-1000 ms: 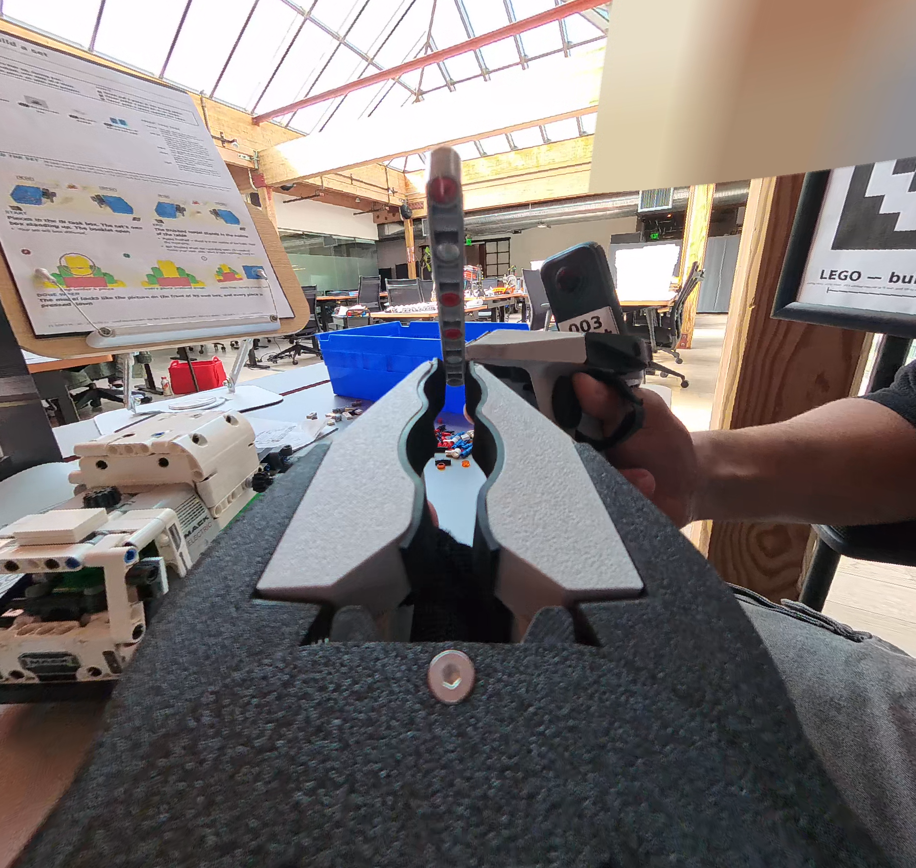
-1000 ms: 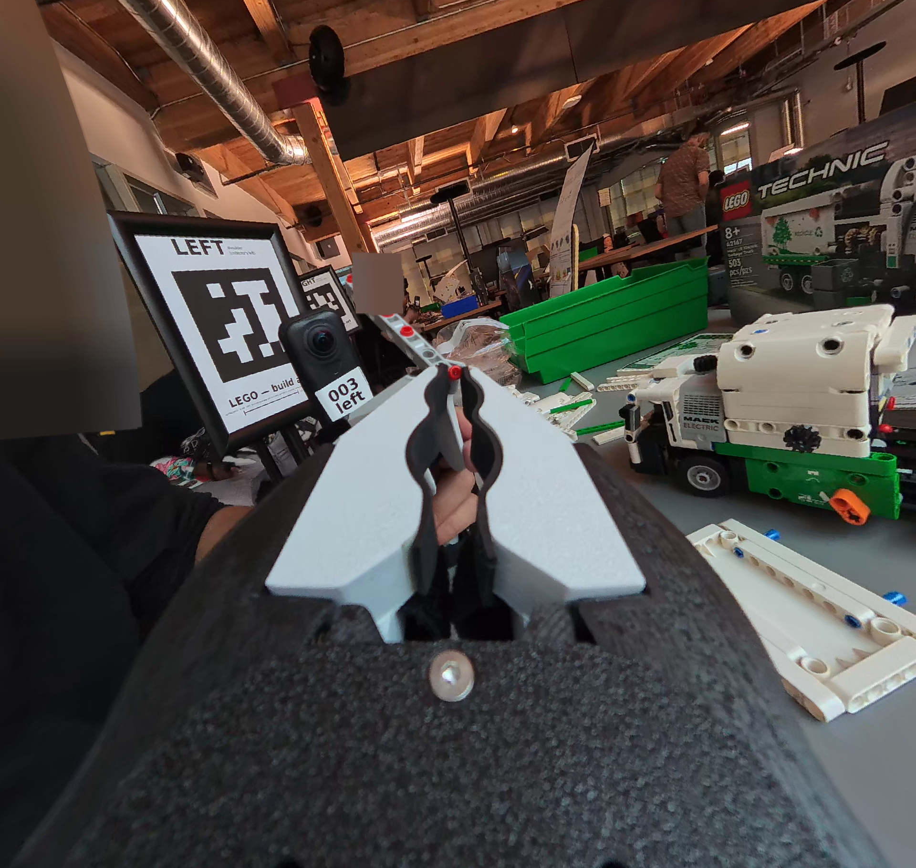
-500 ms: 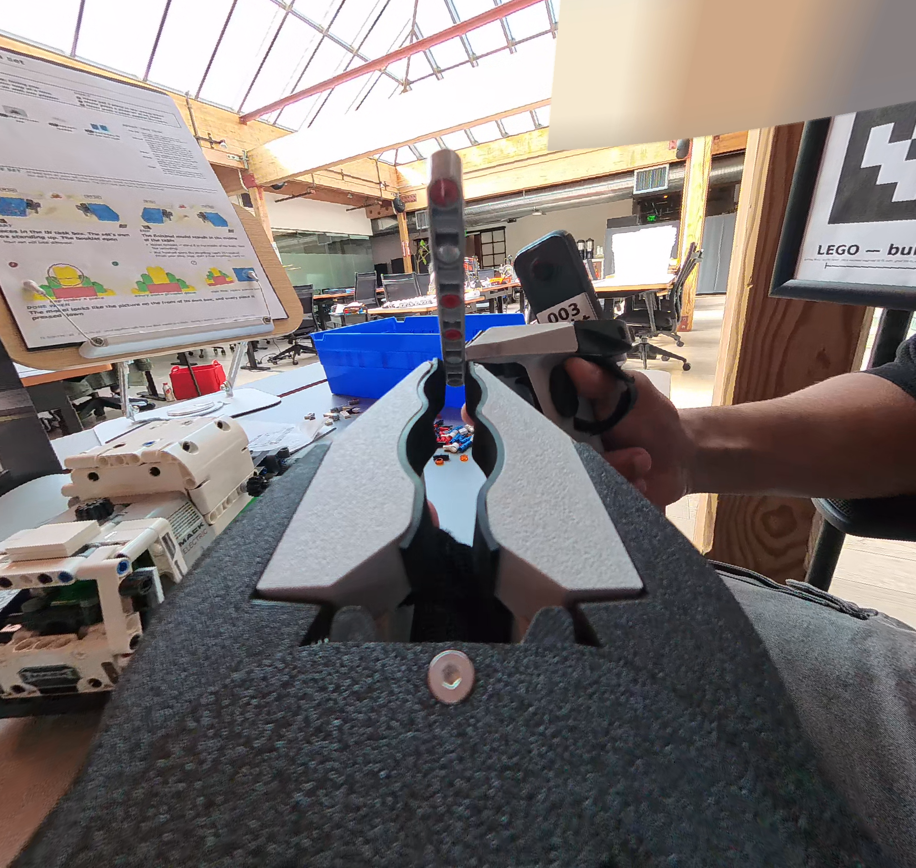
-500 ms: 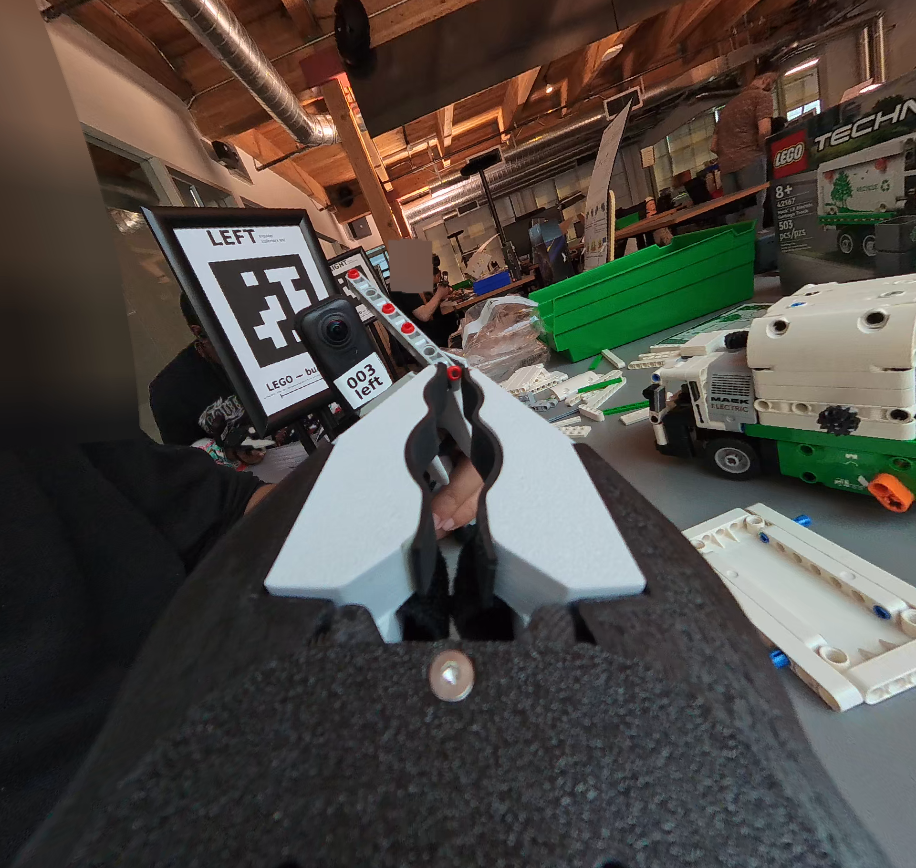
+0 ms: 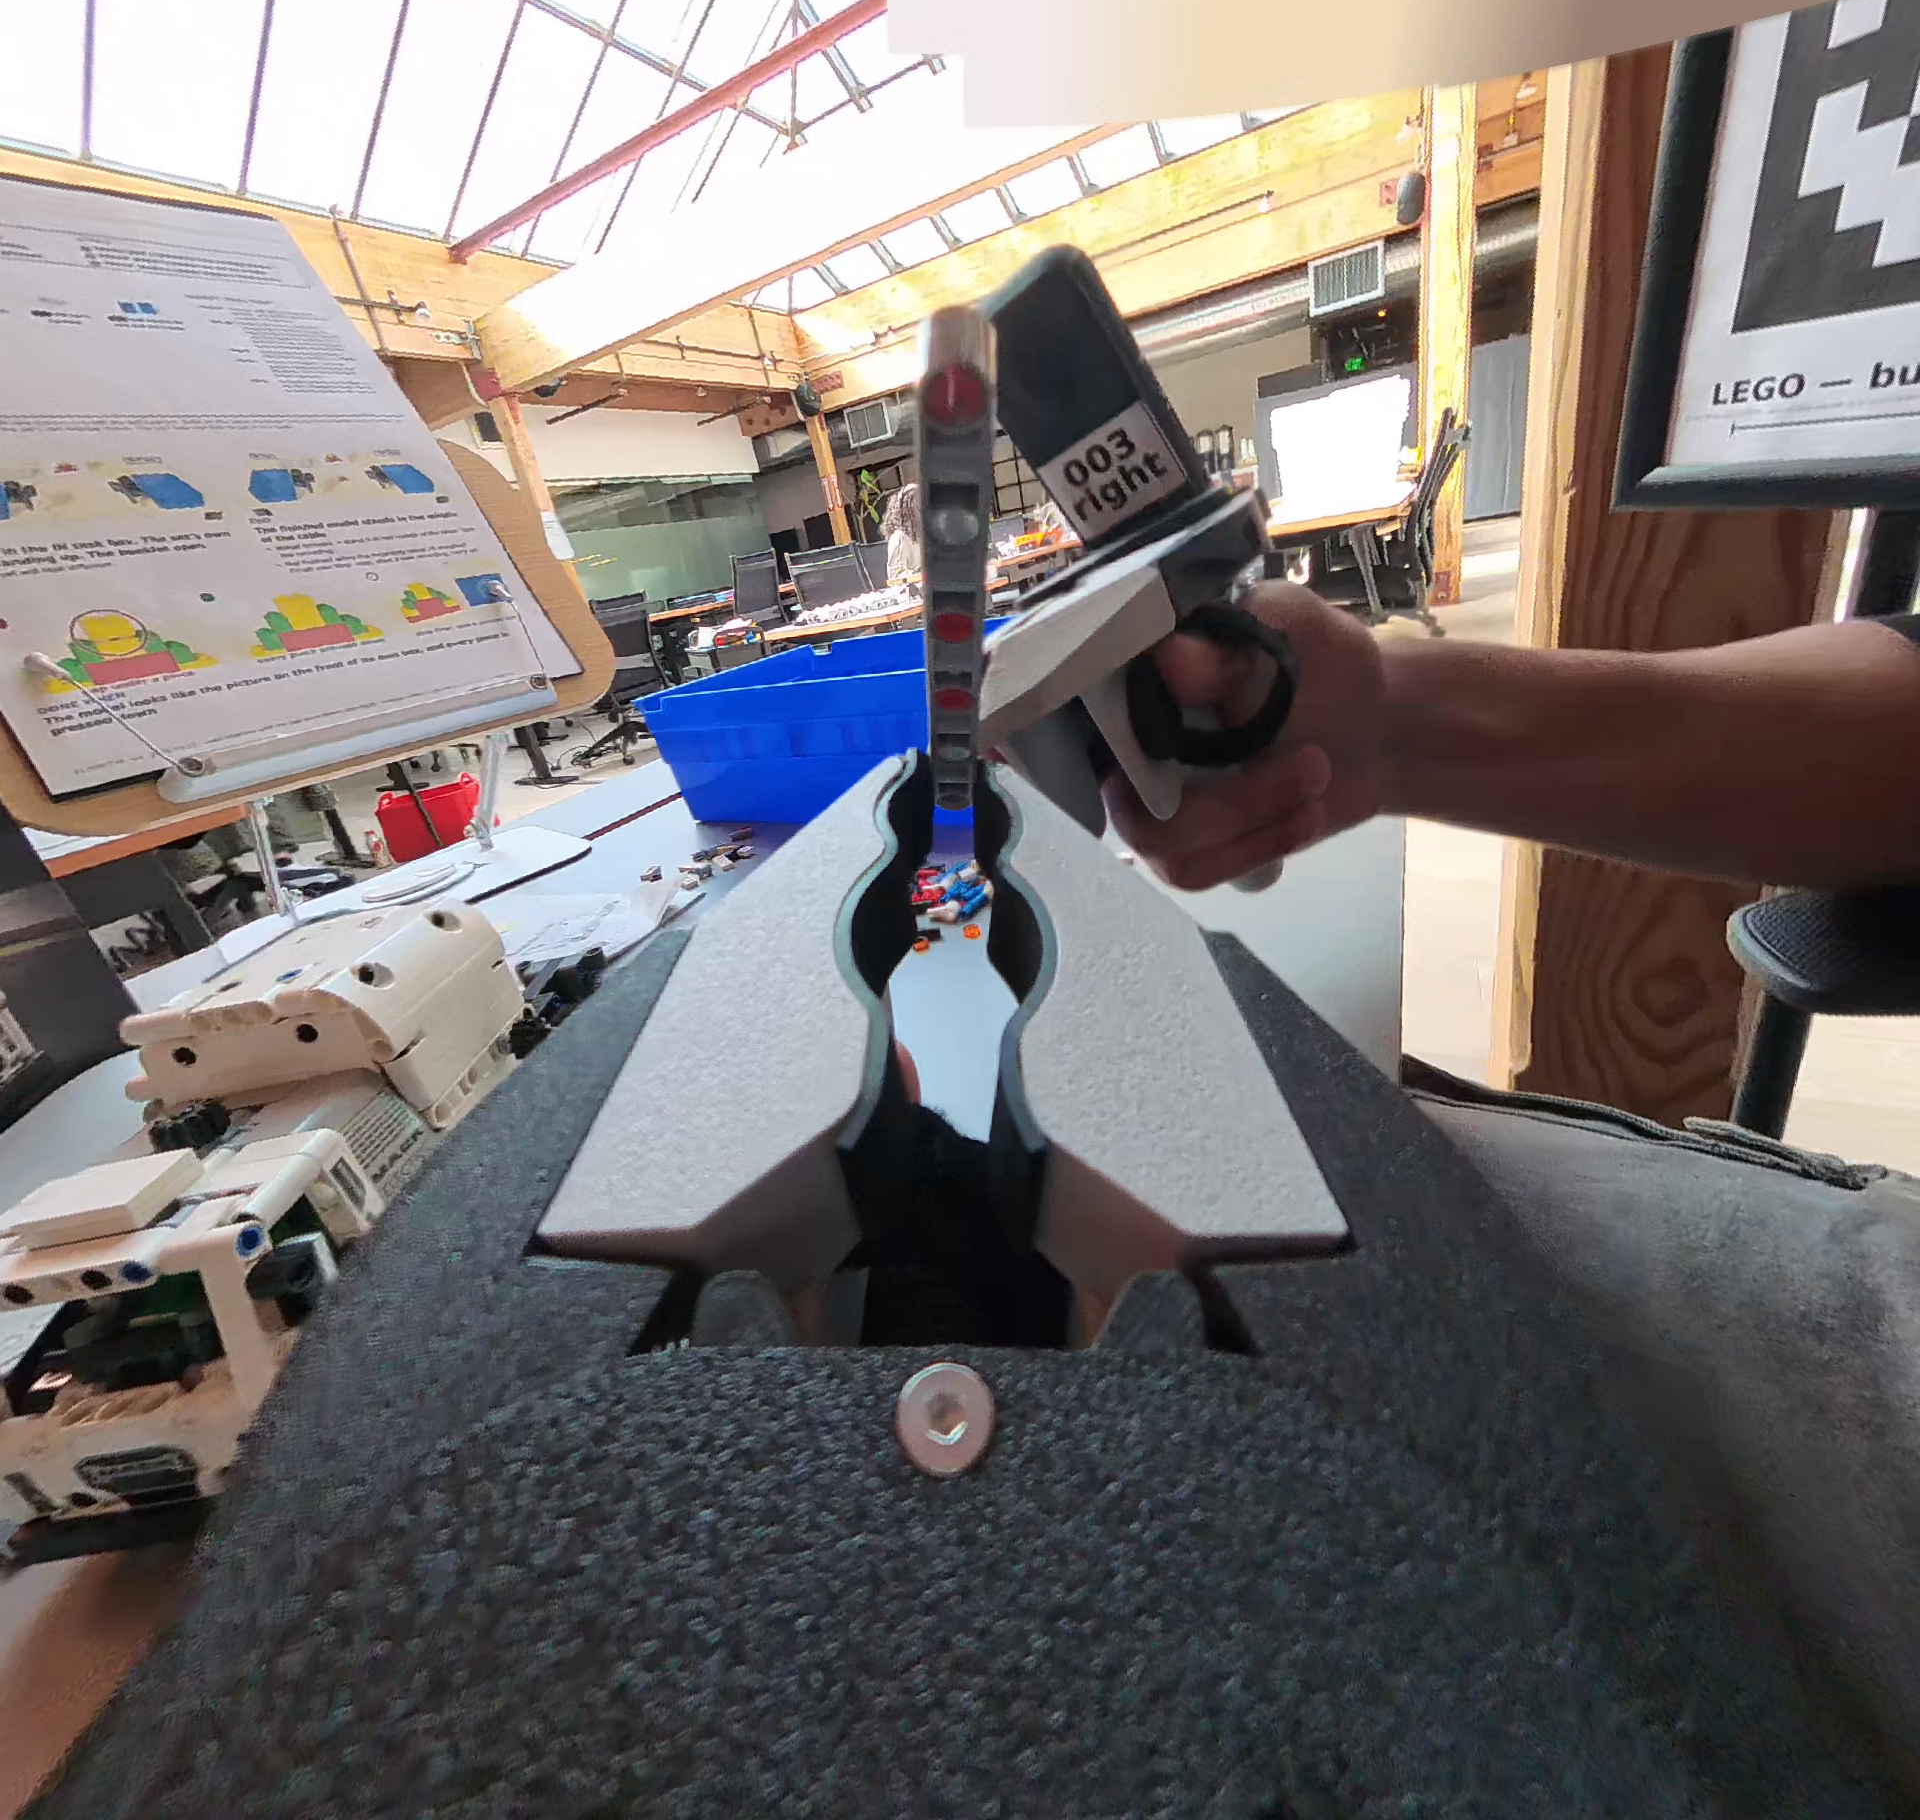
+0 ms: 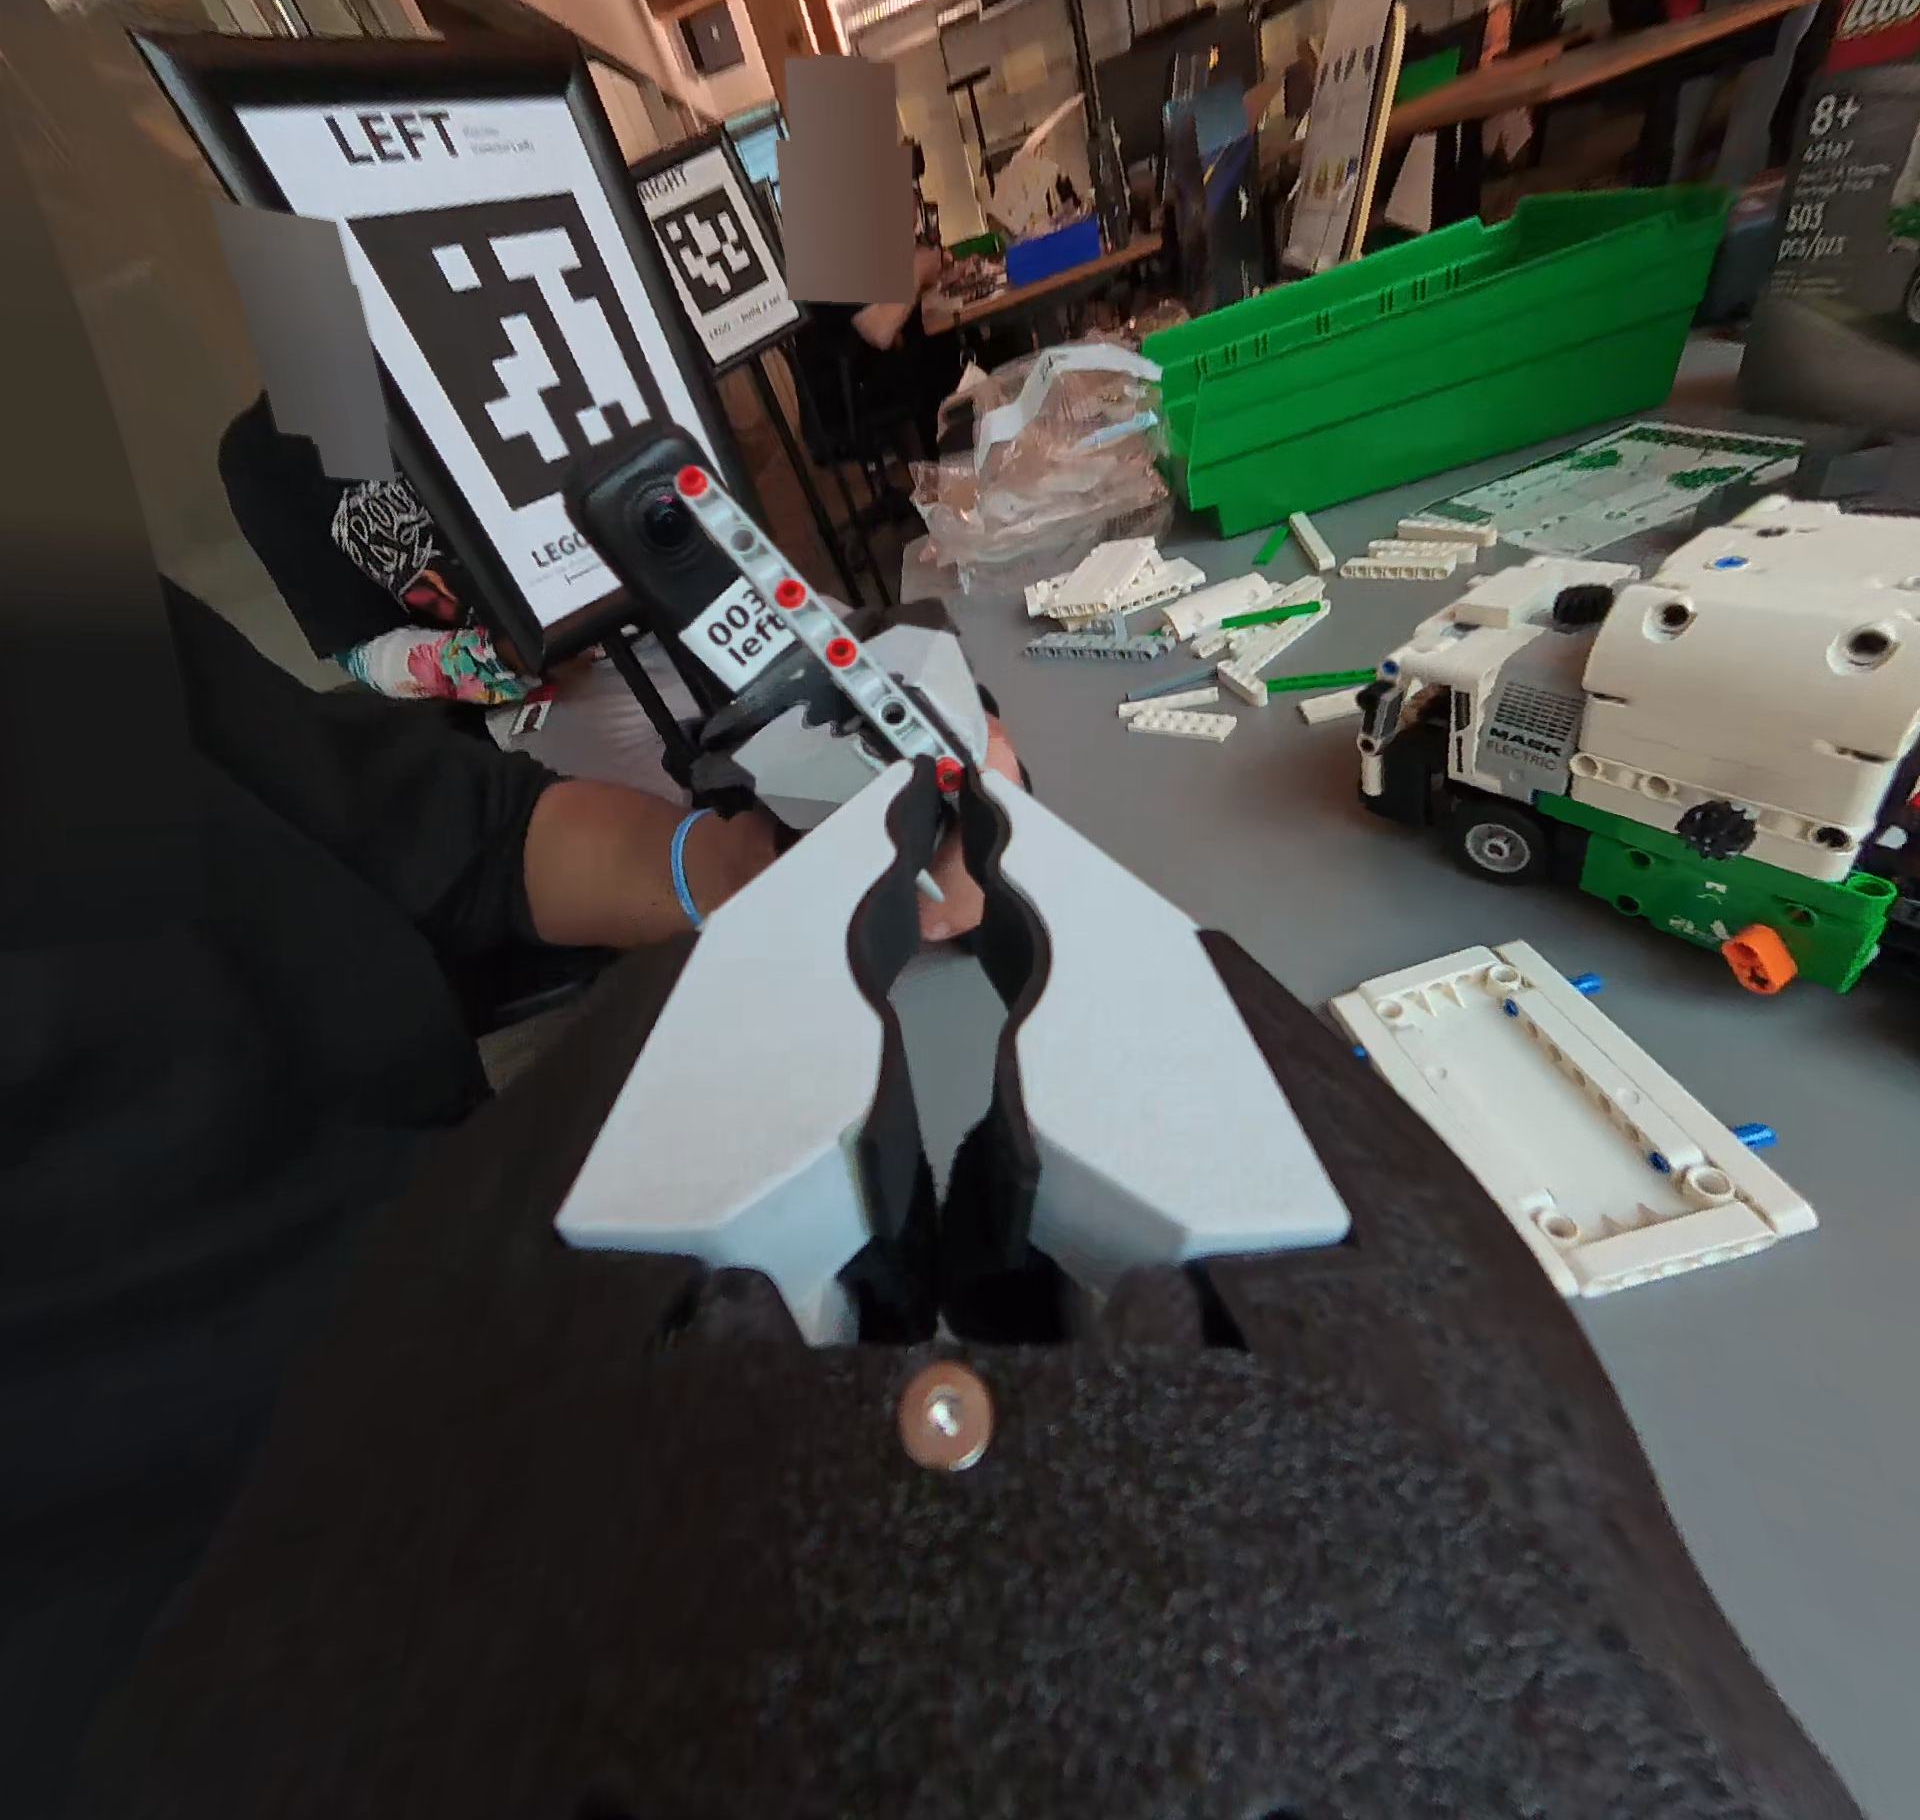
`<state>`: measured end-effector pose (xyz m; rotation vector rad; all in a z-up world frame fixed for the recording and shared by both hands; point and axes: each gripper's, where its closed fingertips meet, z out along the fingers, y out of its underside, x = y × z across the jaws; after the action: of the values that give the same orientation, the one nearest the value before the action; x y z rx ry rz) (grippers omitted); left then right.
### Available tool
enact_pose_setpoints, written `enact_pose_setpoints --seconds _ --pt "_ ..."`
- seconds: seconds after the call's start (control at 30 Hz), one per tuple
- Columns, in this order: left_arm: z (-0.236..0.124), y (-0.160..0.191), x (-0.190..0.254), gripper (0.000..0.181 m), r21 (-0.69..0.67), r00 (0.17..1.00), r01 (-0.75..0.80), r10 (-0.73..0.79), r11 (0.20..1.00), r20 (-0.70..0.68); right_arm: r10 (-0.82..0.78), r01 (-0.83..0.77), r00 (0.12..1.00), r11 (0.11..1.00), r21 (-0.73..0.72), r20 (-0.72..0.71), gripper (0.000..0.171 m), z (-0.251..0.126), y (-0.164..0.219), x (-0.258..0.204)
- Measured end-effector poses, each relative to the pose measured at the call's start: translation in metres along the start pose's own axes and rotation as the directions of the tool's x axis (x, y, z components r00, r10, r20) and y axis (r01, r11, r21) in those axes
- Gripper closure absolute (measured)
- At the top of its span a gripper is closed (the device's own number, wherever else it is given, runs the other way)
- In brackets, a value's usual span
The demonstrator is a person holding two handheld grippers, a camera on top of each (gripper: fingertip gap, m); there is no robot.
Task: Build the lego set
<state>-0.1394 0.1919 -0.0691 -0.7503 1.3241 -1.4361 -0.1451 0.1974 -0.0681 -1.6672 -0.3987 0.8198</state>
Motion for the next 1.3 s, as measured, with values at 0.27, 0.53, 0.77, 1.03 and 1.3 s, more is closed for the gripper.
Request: enact_pose_setpoints --seconds 0.27,0.53,0.77,1.03,1.3 --pt "0.001 0.014 0.018 0.176 -0.094 0.975 -0.221 0.217 0.971 -0.054 -0.006 -0.009 0.998 0.963 -0.27 -0.057 0.168 -0.01 0.02 -0.007" --pt "0.0 0.012 0.02 0.176 -0.074 0.98 -0.189 0.184 0.979 -0.072 0.069 -0.067 0.998 0.977 -0.202 0.005 0.168 -0.01 0.019 -0.011" --pt "-0.002 0.007 0.014 0.176 -0.049 0.991 -0.12 0.117 0.992 -0.065 0.141 -0.135 0.988 0.986 -0.102 0.055 0.168 -0.005 0.013 -0.009" --pt "-0.002 0.009 0.017 0.176 -0.064 0.989 -0.133 0.128 0.989 -0.076 0.128 -0.122 0.991 0.982 -0.145 0.032 0.168 -0.006 0.017 -0.009" --pt "-0.001 0.01 0.015 0.176 -0.074 0.991 -0.127 0.123 0.989 -0.053 0.145 -0.142 0.989 0.982 -0.128 0.018 0.168 -0.003 0.018 -0.007"
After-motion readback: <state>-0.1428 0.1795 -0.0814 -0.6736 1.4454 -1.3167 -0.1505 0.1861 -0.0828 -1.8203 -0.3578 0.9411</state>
